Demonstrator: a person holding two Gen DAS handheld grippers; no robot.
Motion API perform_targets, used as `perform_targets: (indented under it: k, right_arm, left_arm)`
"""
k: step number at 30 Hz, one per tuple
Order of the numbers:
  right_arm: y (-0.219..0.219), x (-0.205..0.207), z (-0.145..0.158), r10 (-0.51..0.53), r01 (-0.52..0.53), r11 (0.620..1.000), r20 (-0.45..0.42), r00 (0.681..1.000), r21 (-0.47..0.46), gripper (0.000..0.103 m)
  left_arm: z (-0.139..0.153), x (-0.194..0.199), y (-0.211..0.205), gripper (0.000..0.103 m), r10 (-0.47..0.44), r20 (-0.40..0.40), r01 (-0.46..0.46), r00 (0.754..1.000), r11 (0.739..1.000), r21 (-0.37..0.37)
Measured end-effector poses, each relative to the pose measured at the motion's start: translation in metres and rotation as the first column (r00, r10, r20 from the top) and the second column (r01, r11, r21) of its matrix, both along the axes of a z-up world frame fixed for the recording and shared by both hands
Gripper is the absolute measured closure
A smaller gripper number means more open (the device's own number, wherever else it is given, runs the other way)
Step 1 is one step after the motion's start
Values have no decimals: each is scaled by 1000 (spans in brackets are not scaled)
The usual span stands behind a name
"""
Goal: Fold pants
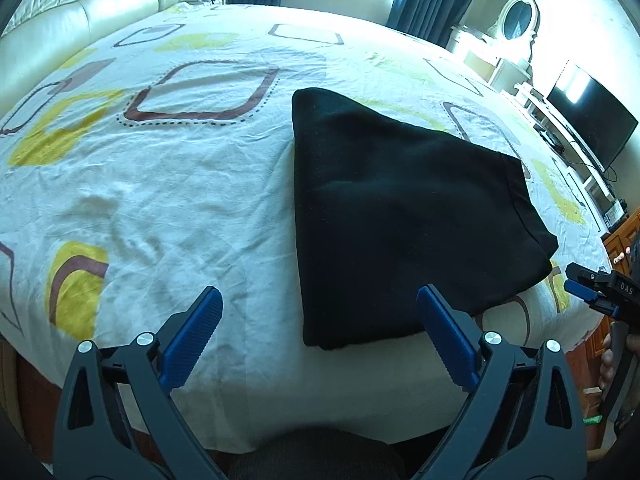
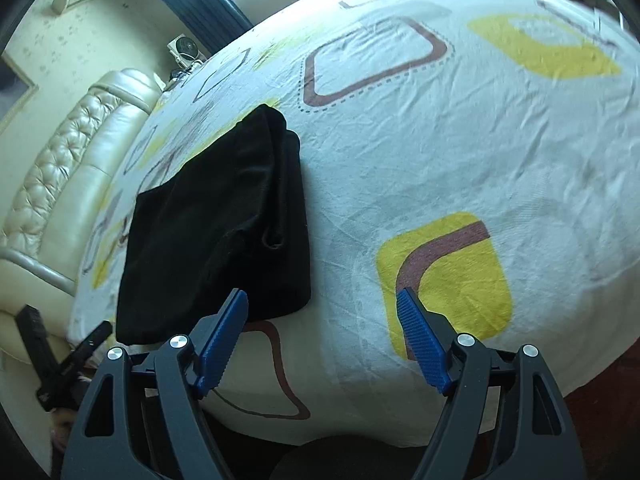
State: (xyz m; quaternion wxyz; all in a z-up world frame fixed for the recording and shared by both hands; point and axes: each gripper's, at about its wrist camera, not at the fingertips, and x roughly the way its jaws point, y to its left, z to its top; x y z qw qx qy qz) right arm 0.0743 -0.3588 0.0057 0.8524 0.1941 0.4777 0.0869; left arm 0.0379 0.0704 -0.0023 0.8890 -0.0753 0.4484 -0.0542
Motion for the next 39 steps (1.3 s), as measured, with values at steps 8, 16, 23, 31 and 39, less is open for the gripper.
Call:
perform_targets:
  k: [8, 16, 23, 31, 39]
  right_arm:
    - [45, -32, 22, 62, -41, 989, 151, 987, -139, 20]
    - [70, -38, 15, 115, -88, 979, 137, 984, -186, 20]
    - [76, -38, 11, 132, -106, 975, 126, 983, -193, 20]
    - [76, -38, 10, 127, -104, 977, 118, 985, -186, 20]
    - [75, -38, 7, 125, -105, 978, 102, 987, -180, 20]
  left_arm:
    - [20, -43, -30, 5, 10, 114, -26, 993, 990, 137]
    - [4, -47, -35, 5, 47, 70, -53, 996, 994, 91]
    - [2, -45, -29, 5, 81, 53, -85, 995, 994, 62]
    - [2, -46, -29, 5, 92, 55, -95, 994, 993, 68]
    - [3, -48, -31, 5, 89, 55, -93, 995, 993, 77]
